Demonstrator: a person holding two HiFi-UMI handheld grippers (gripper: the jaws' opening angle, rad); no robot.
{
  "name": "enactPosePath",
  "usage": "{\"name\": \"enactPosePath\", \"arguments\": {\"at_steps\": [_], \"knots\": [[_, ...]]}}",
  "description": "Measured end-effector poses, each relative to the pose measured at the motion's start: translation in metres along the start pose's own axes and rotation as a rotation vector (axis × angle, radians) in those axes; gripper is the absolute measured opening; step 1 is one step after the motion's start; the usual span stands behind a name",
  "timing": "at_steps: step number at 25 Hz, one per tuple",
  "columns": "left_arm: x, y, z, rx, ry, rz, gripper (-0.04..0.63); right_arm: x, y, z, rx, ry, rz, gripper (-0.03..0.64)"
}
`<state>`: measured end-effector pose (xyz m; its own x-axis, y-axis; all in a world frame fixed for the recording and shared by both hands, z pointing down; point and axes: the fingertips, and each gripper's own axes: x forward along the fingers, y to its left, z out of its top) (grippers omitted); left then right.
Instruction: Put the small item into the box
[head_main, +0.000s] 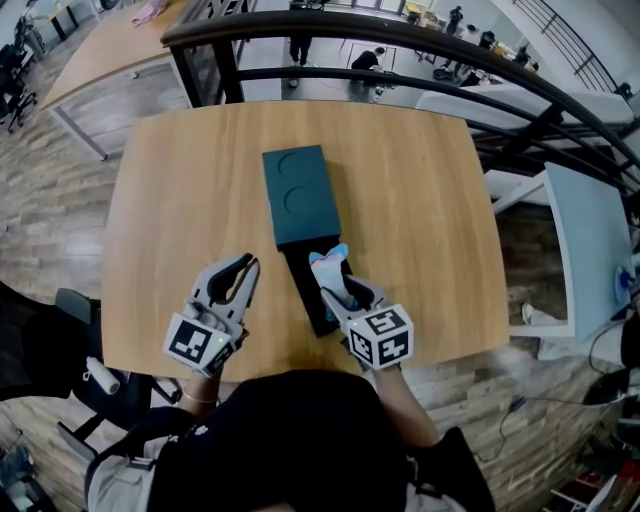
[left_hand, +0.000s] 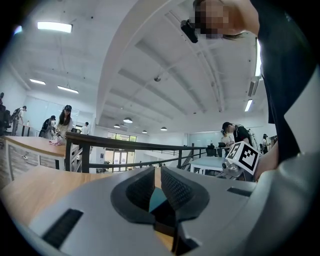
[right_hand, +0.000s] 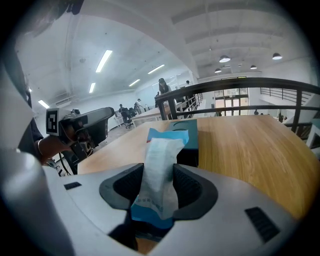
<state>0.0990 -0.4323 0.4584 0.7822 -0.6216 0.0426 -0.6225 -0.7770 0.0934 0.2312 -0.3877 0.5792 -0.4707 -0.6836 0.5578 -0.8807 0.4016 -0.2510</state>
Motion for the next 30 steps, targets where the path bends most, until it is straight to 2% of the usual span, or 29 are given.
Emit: {"name": "enactPosePath", "arguments": {"at_steps": [17, 30], "knots": [[-0.011, 0.03, -0.003, -0.013, 0.005, 0.051, 0.025, 0.042, 0.003, -0.027, -0.089, 0.212, 0.018, 0.189], [-0.015, 0.042, -0.006, -0.03, -0.002, 0.092, 0.025, 0.059, 0.0, -0.045, -0.126, 0.319, 0.033, 0.189]]}}
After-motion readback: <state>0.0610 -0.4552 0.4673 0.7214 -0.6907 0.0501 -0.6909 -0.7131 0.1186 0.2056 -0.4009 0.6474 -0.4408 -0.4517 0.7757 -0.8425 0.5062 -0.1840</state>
